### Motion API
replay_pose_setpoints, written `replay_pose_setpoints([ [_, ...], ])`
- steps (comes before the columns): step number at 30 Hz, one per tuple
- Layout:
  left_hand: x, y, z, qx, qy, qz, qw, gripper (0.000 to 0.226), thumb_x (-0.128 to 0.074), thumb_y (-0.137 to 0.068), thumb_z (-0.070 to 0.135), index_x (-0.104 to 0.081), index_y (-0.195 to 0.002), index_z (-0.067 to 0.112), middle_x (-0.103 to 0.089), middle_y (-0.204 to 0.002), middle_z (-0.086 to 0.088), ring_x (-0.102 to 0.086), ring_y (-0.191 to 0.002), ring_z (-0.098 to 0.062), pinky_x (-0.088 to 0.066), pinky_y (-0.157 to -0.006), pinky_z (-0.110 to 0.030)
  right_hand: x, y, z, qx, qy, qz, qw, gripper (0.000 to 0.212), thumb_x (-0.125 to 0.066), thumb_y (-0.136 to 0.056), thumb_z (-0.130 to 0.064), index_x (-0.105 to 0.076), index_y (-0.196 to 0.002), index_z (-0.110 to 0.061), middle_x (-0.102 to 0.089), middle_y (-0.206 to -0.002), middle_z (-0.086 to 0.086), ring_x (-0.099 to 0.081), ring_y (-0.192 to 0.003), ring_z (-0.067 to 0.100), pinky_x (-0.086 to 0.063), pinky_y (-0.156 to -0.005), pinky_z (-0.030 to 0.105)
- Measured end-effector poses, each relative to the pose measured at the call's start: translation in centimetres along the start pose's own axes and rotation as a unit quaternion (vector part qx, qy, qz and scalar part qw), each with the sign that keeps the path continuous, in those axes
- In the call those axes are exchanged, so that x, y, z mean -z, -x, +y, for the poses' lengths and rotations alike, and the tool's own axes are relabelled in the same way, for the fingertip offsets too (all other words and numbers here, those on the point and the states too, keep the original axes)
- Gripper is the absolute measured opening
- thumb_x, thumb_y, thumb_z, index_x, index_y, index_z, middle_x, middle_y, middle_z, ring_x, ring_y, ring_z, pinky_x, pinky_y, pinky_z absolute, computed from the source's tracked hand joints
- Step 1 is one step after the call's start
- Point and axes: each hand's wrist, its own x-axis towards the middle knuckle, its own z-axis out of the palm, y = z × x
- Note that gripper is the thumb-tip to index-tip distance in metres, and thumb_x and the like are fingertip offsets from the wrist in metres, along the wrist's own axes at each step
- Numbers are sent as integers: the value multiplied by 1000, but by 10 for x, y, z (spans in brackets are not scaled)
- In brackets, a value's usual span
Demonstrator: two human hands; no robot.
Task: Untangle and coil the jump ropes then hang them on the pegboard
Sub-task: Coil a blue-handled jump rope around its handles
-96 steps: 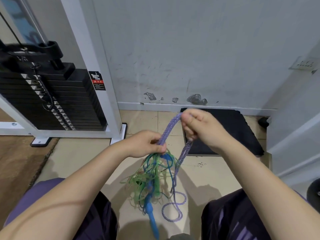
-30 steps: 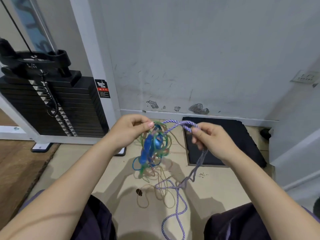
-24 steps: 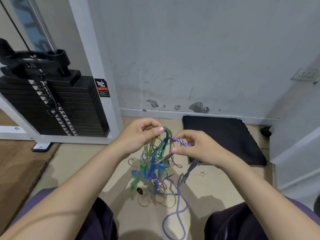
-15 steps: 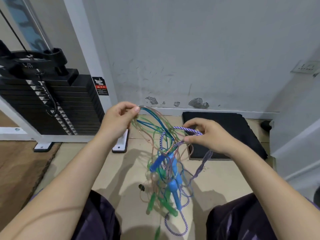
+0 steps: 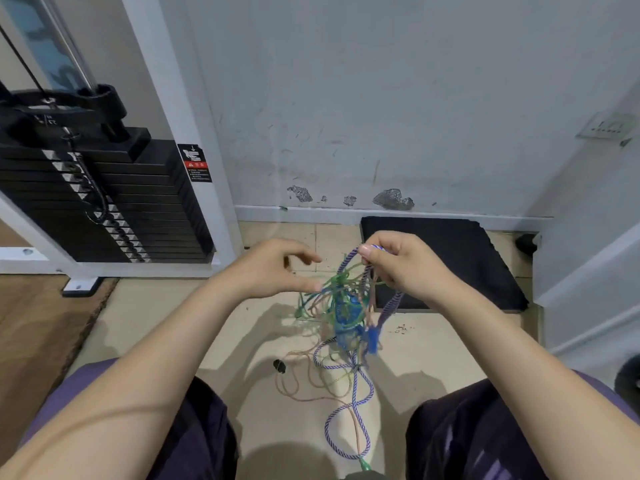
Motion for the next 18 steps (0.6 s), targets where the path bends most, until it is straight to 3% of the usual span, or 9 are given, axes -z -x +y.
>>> replay_pose_setpoints([
  [2,-14,-4,9,-53,-13,12,998,67,-88,-63,45,-64,-124,29,-63,-121,11,-51,-103,-5,-40,-89,-23,-6,1,-3,-3,-69,-19,997,21,-58,-98,-19,-60,-78,-10,-41,-52,6,-31,-44,14,-27,-42,21],
  [4,-27,-6,16,-70,2,-10,997,80,-89,-64,39,-55,-135,25,-59,-125,12,-49,-115,-5,-39,-97,-24,-11,1,-7,4,-111,-28,993,22,-55,-99,-18,-60,-79,-10,-39,-50,8,-29,-42,16,-24,-41,20],
  [6,-37,-7,18,-54,-6,-24,998,74,-88,-67,35,-53,-132,25,-61,-109,15,-55,-104,-5,-44,-93,-25,-12,1,-10,18,-130,-27,991,22,-54,-99,-20,-61,-80,-12,-40,-50,9,-31,-41,16,-24,-41,21],
  [10,-37,-14,14,-12,-71,37,997,29,-76,-81,28,-64,-106,20,-56,-74,12,-55,-74,-15,-42,-66,-29,-9,0,-11,30,-154,-9,988,23,-53,-100,-21,-60,-81,-9,-41,-51,9,-32,-40,17,-25,-42,23],
  [13,-32,-15,9,7,-107,30,994,16,-68,-89,32,-70,-96,18,-62,-78,8,-57,-76,-15,-43,-69,-28,-5,0,-8,32,-155,0,987,22,-53,-100,-21,-60,-82,-10,-42,-49,7,-32,-39,17,-25,-42,23],
  [18,-27,-14,3,50,-100,-15,994,28,-59,-96,28,-72,-81,8,-72,-77,-6,-67,-77,-24,-52,-74,-34,1,0,-5,21,-146,14,989,21,-55,-99,-20,-62,-85,-6,-40,-51,9,-32,-39,16,-24,-42,21],
])
